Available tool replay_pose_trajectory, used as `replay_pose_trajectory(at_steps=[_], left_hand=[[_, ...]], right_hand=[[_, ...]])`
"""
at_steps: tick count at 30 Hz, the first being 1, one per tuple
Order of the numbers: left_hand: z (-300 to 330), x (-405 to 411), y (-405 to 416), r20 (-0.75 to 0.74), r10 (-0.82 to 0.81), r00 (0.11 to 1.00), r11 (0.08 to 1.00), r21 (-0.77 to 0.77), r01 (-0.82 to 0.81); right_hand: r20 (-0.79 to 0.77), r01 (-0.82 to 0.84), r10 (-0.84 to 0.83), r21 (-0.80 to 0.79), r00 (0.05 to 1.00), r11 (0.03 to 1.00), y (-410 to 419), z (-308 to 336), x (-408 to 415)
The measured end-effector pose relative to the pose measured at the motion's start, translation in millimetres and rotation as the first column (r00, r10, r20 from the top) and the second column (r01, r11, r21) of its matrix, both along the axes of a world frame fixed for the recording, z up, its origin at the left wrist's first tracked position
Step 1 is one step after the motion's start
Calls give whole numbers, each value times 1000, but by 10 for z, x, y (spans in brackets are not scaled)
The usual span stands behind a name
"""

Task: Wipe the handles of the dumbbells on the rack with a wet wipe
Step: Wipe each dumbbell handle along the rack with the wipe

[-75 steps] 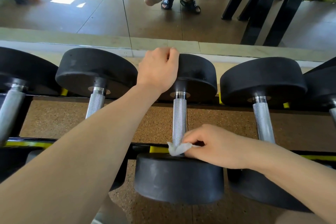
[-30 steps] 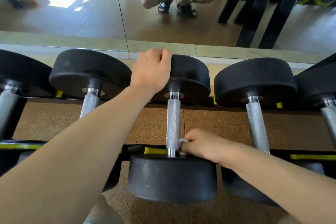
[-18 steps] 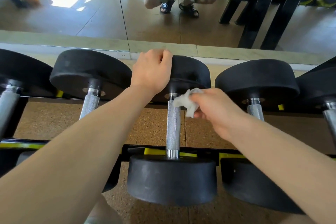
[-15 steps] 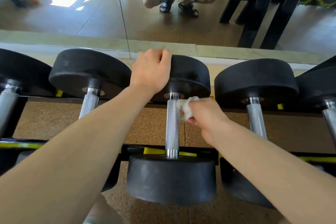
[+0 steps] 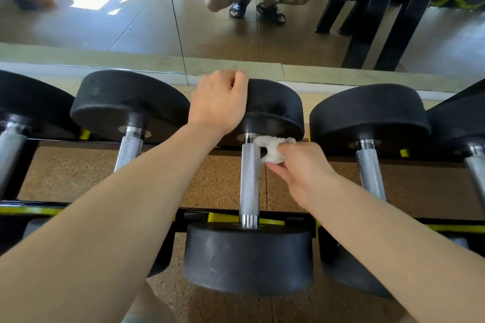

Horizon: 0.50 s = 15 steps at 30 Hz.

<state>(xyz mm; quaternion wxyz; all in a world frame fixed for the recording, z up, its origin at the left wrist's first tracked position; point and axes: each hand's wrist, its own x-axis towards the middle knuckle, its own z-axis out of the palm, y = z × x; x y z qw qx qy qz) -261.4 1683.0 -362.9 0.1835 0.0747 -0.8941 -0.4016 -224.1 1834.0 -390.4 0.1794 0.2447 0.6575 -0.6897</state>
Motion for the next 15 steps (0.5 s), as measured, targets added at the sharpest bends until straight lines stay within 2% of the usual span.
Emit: replay_pose_trajectory(at_steps=[2,4,6,7,9,10,12,13,15], left_hand=[[4,6,0,0,1,1000,1000,2,-1],[-1,1,-1,-3,0,1000,1000,7,0],[-6,-1,-4,-7,-2,1000,1000,9,2],[-12,-1,-9,-7,-4,1000,1000,10,4],[-16,-3,-12,-7,-7,1000,1000,8,7],[-13,-2,-11,-6,-7,1000,1000,5,7],[-3,1,-13,-1,3,1000,1000,3,-3],[2,-3,-13,1,5,1000,1000,2,-5],[4,-1,-10,6,0,1000,1000,3,0]], right_hand=[[89,103,-92,-122,992,987,-120,-106,-112],[147,153,-130,-163,981,975,-220,-226,-151],[132,121,-111,-69,985,990,-290,-240,-95],[56,71,-72,29,996,997,-287,-225,-44],[-154,-74,121,279,981,958,-193,-146,95],[-270,-139,264,406,926,903,-123,-90,180],[-457,-242,560,584,691,775,-20,36,340],[-484,-289,691,664,538,690,13,57,383],[-349,-321,910,856,223,406,64,36,382]])
